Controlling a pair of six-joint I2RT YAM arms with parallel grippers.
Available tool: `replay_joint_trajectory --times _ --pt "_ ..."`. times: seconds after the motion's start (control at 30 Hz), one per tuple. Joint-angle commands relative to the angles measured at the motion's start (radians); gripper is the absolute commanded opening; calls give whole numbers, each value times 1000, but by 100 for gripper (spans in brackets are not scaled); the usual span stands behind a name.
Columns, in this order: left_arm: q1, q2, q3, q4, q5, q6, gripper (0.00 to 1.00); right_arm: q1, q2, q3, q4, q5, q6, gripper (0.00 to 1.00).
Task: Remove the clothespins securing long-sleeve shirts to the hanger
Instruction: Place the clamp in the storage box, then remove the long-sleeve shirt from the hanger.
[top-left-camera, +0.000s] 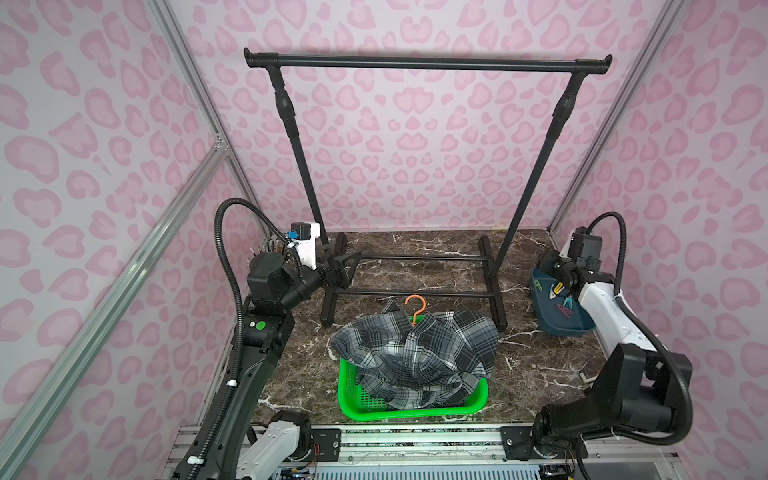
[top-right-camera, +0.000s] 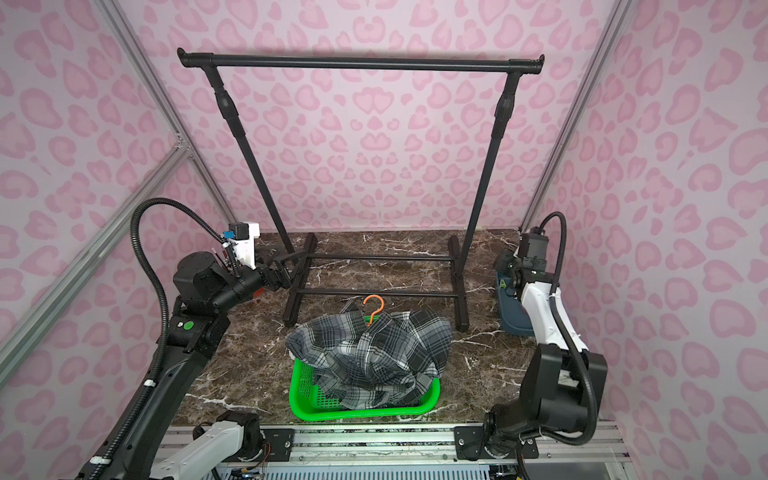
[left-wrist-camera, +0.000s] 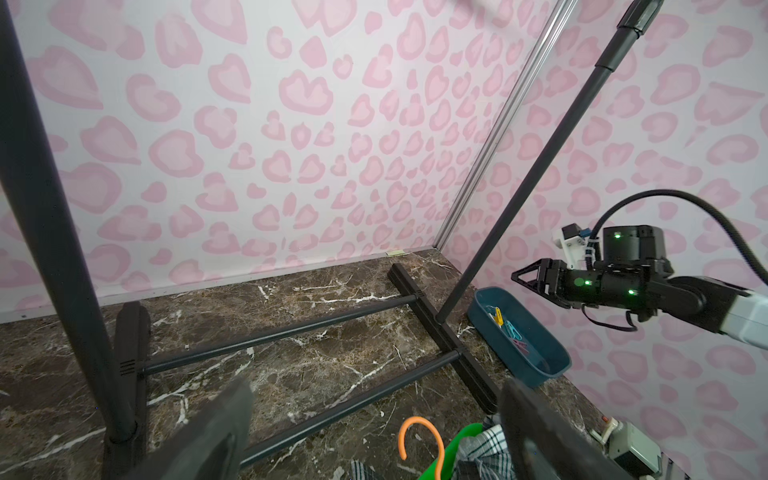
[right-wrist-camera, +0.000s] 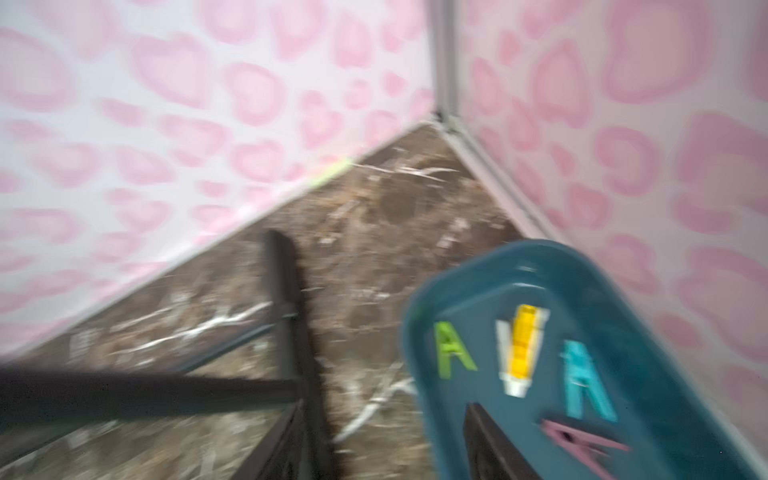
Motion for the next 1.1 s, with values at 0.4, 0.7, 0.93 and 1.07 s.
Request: replay_joint_trajectory --times 0.4,0.7,0.93,1.07 --pt "9 6 14 22 13 -17 94 547 193 212 -355 -572 -130 75" --pt "11 3 8 34 22 -28 94 639 237 68 -211 -595 -27 67" --pt "10 -2 2 42 25 -33 94 672 273 40 -60 -576 63 47" --pt "10 -8 -2 43 25 -33 94 681 295 55 -10 -571 84 35"
